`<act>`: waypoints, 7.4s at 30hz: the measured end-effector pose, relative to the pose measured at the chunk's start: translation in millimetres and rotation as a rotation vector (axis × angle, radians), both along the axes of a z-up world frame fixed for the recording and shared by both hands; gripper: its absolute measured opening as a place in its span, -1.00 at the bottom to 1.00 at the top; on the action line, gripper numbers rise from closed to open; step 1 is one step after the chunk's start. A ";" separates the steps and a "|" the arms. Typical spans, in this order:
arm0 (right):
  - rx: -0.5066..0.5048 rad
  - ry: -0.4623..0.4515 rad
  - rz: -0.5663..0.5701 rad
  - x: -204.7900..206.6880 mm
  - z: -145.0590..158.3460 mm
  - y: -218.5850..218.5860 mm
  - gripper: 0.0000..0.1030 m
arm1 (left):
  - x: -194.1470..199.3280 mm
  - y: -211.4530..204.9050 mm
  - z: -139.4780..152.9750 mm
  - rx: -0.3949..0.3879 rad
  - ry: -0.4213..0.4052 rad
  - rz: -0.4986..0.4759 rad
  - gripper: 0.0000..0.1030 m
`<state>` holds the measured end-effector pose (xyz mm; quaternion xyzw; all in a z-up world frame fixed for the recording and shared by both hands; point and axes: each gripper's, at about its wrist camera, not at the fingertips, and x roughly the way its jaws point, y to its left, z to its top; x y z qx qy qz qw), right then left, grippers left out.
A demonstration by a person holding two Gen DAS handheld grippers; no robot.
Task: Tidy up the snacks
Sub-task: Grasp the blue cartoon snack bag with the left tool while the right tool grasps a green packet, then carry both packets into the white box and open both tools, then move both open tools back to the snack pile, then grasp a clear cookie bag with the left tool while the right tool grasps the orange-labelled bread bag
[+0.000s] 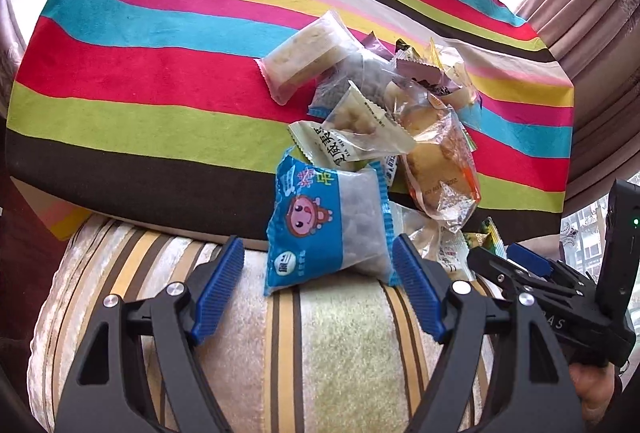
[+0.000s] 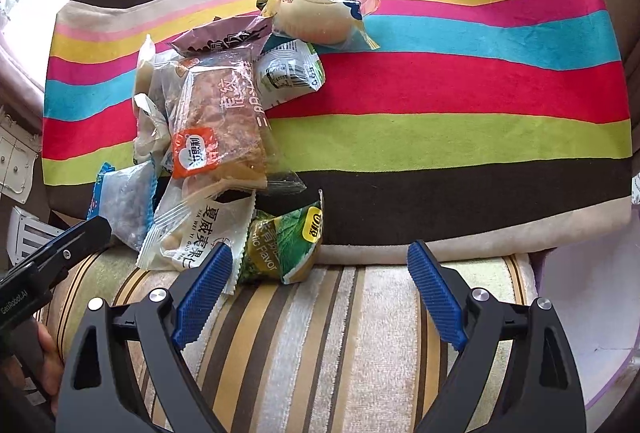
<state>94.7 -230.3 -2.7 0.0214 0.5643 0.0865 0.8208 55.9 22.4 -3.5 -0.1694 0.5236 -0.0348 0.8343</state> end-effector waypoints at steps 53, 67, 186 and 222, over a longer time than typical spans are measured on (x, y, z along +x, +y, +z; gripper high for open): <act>0.181 -0.038 -0.070 -21.3 7.9 -59.2 -0.21 | -3.7 -21.0 10.2 0.088 -0.064 0.017 -0.07; 0.208 -0.063 -0.112 -36.3 15.6 -90.1 -0.21 | -26.3 -54.4 30.3 0.101 -0.107 -0.023 -0.08; 0.013 -0.132 -0.096 -44.9 25.4 -77.0 0.69 | -23.5 -28.3 13.7 0.041 -0.089 0.020 0.40; 0.085 -0.144 0.118 54.9 0.8 54.3 0.68 | 88.2 39.0 -2.8 0.063 -0.136 0.010 0.40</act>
